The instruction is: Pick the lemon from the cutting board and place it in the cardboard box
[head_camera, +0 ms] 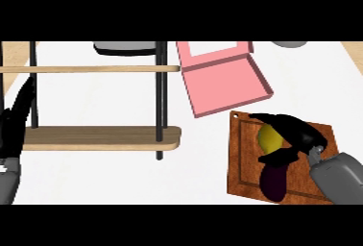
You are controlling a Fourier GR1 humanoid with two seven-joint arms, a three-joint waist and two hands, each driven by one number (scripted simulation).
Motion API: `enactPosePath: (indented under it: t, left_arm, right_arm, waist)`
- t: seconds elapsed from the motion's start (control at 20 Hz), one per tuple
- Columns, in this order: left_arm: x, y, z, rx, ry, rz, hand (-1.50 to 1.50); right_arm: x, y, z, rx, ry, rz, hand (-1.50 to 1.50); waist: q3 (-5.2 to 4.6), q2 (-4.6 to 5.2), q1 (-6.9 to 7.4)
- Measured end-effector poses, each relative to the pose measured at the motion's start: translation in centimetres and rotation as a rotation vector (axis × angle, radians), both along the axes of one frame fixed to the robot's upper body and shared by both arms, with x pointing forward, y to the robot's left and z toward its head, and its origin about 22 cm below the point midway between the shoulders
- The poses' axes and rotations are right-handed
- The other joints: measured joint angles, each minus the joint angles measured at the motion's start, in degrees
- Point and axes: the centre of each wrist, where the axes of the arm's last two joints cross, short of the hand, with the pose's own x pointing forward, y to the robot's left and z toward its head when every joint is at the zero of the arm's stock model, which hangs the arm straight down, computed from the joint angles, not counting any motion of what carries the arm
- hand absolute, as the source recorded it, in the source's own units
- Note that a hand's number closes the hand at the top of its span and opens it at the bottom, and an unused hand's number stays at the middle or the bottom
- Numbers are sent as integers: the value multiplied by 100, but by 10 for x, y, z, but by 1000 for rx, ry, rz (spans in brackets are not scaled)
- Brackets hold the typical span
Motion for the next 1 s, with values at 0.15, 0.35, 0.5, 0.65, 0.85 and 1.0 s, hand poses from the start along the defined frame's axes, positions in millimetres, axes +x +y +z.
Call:
enactPosePath:
  t: [0.15,0.35,0.5,0.65,0.85,1.0]
  left_arm:
    - [1,0,0,-8,6,-9,0]
    - [1,0,0,1,16,0,0]
    - [-1,1,-2,7,10,11,0]
    - [-6,5,-2,1,12,23,0]
    - [-9,8,-1,1,20,35,0]
    - [-10,9,-1,-2,23,38,0]
  right_arm:
    - [2,3,-10,-24,-77,-3,150]
    - [5,7,-15,-50,-181,-18,150]
    - [7,1,-14,-87,-237,-74,150]
    - [-4,-18,-22,-125,-259,-220,150]
    - [-16,-39,-23,-184,-302,-415,150]
    - [-25,-49,-10,-245,-380,-504,150]
  waist:
    - [0,5,11]
    - [6,-1,0]
    - [17,-10,-23]
    - [11,-36,-111]
    - [-2,-36,-163]
    - [-11,-41,-189]
